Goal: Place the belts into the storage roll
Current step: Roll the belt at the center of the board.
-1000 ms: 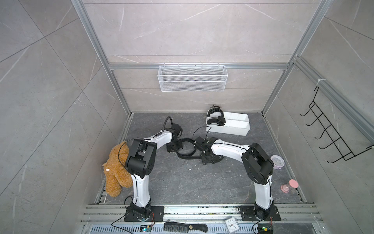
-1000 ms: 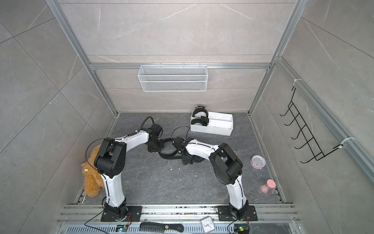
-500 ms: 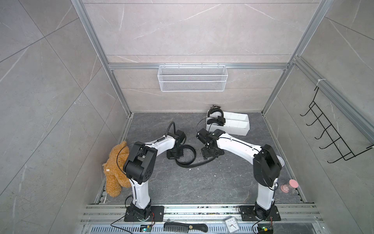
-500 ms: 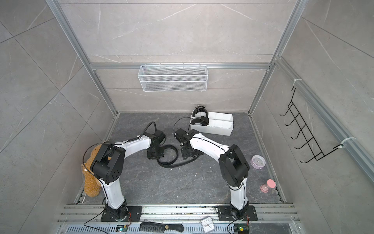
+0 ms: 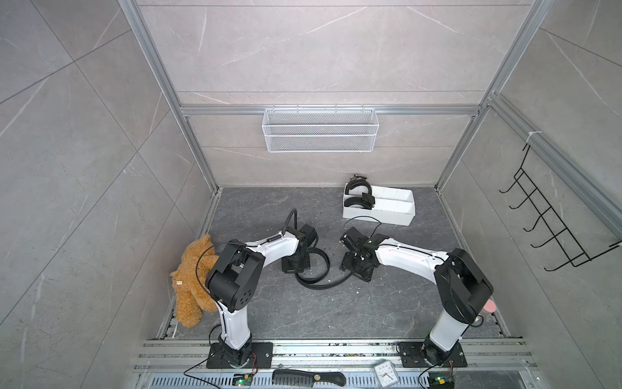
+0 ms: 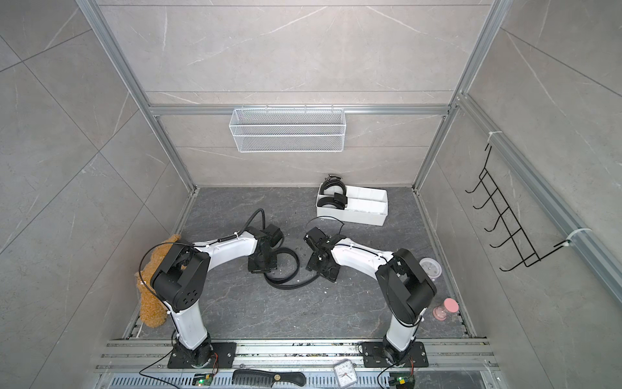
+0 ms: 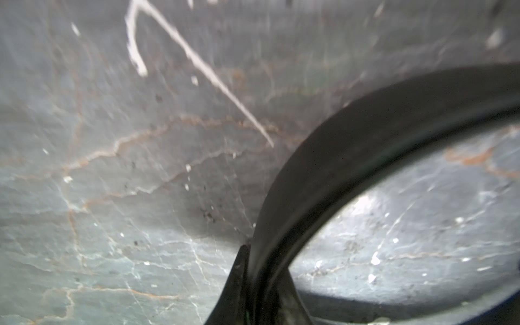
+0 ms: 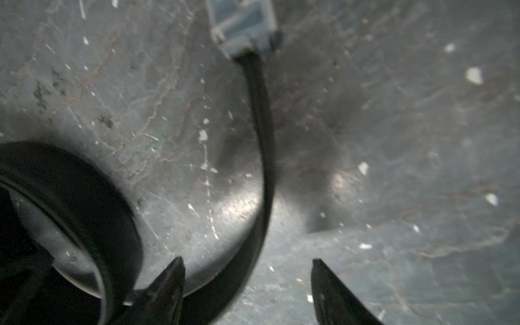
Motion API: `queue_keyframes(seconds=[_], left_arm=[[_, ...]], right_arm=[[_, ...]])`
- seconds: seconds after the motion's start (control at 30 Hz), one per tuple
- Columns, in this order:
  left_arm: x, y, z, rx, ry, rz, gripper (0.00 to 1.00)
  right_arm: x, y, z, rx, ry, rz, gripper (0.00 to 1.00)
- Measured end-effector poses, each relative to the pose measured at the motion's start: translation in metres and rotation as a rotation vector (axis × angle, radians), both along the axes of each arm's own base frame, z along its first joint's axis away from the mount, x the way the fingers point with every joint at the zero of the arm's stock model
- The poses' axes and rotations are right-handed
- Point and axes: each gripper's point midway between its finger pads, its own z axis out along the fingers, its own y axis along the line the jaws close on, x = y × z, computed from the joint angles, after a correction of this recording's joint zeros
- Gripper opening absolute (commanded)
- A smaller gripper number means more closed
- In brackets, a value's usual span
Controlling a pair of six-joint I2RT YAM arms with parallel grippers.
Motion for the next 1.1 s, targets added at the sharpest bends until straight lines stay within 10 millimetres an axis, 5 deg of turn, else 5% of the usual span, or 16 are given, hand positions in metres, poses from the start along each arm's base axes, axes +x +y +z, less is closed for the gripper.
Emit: queue_keyframes(seconds=[0.2,0.3,0.5,0.77,0.93,1.1], left_arm=[[-0.009,0.003,0.0,0.013,0.029,-0.029,0.25],[-0.017,0.005,-0.001,0.012,0.043,-0.05,0.27],[-0.037,0.003,-0.002,0.021,0.059,-0.091,0.19],[-0.04,0.0,-0.003,0.013,0.021,-0.103,0.16],[-0.05,-0.002,-0.003,0.056,0.022,-0.142,0.31],[-0.059,0.001,-0.003,0.063,0.022,-0.122,0.36]], right_arm=[[0.022,-0.003,-0.022,-0.034,0.021,0.015,0.12],[0.04,-0.003,-0.022,-0.057,0.016,0.071,0.0],[0.085,0.024,-0.02,-0.082,-0.012,0.232,0.0],[0.119,0.058,-0.018,-0.103,-0.017,0.401,0.0],[0.141,0.075,-0.017,-0.114,-0.03,0.475,0.0],[0.148,0.079,-0.017,-0.138,-0.026,0.54,0.0]])
